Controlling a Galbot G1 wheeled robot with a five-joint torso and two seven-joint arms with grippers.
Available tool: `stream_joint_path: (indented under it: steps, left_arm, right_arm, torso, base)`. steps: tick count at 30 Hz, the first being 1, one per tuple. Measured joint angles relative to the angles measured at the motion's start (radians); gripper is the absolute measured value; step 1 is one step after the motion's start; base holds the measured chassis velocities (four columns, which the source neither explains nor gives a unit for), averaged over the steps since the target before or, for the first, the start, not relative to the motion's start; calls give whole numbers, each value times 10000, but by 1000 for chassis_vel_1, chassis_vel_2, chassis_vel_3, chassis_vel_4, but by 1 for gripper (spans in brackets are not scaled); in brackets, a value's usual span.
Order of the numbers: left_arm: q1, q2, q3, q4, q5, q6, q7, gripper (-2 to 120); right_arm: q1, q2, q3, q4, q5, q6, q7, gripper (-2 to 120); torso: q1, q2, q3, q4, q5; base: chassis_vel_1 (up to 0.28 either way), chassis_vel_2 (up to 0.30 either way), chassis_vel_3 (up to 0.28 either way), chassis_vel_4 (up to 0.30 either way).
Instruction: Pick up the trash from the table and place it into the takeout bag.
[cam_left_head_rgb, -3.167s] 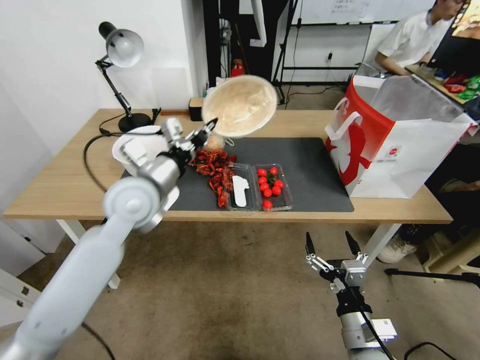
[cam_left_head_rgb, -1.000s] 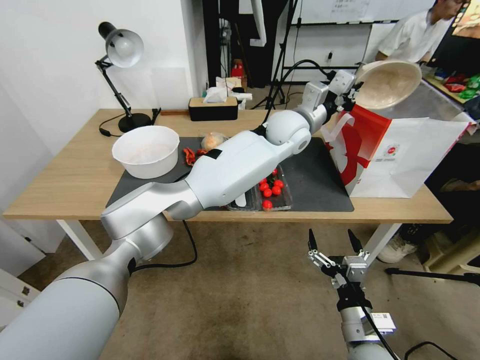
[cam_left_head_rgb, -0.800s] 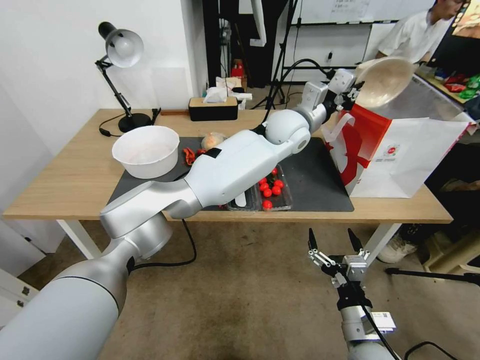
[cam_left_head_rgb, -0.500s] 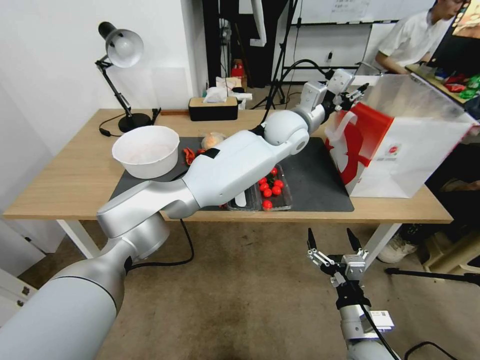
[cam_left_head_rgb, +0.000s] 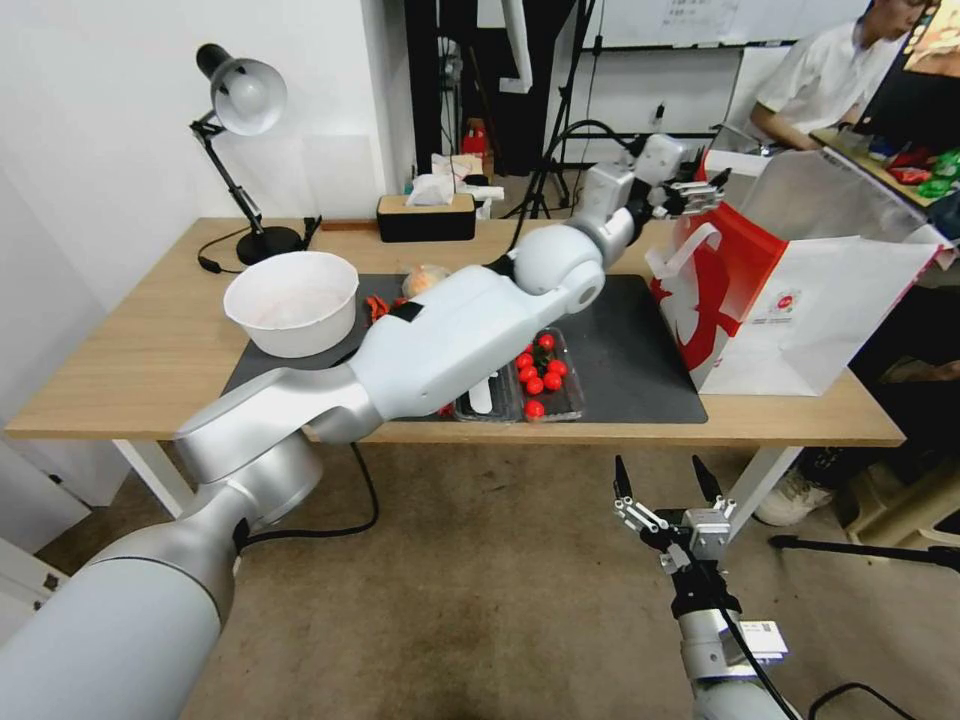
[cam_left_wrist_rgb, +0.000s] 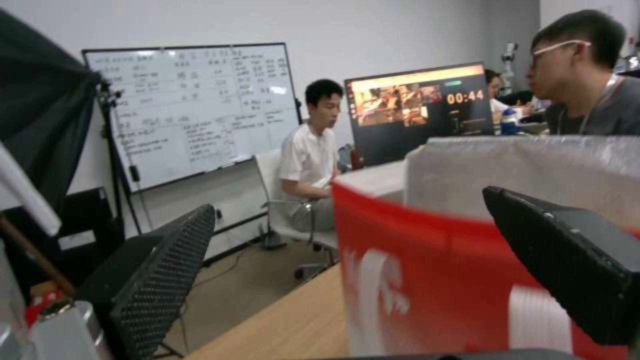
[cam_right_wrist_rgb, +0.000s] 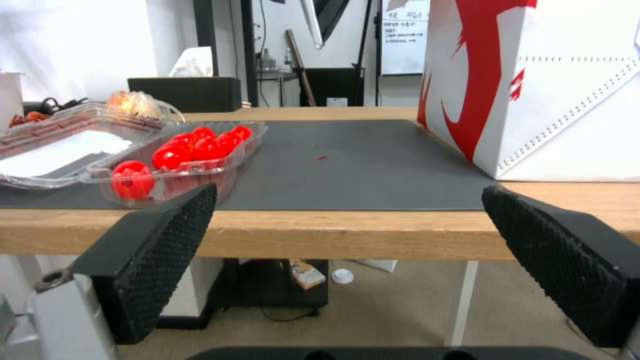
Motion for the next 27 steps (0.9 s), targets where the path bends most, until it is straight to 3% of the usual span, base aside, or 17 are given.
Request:
stream_joint_path:
  steps: [7,14,18,27]
  left_arm:
    - [1144,1516,-156,-1542,671,41,84,100]
    - [2144,2308,-524,-2397,1492,-229,86,100]
    - [3014,2721,-1157,-2982,1902,-293,70,100]
    - [5852,3978,-3430,-4956,2523,-327,245,100]
  right_arm:
    - [36,-43,-52,-62,-13,-1,-9,100]
    - [-29,-65,-63,-3,-20,-21,-8,100]
    - [-41,-114,-62,21,-21,-30,-6,100]
    - [-231,-120,-99,219,-69,-32,-39,100]
  torso:
    - [0,0,0,-1,-2]
    - [0,0,0,-3,-1]
    - [0,0,-1,-5,0]
    - [0,0,-1,-2,0]
  base:
    - [0,0,0,0]
    - [0,0,0,0]
    - [0,0,0,0]
    - [0,0,0,0]
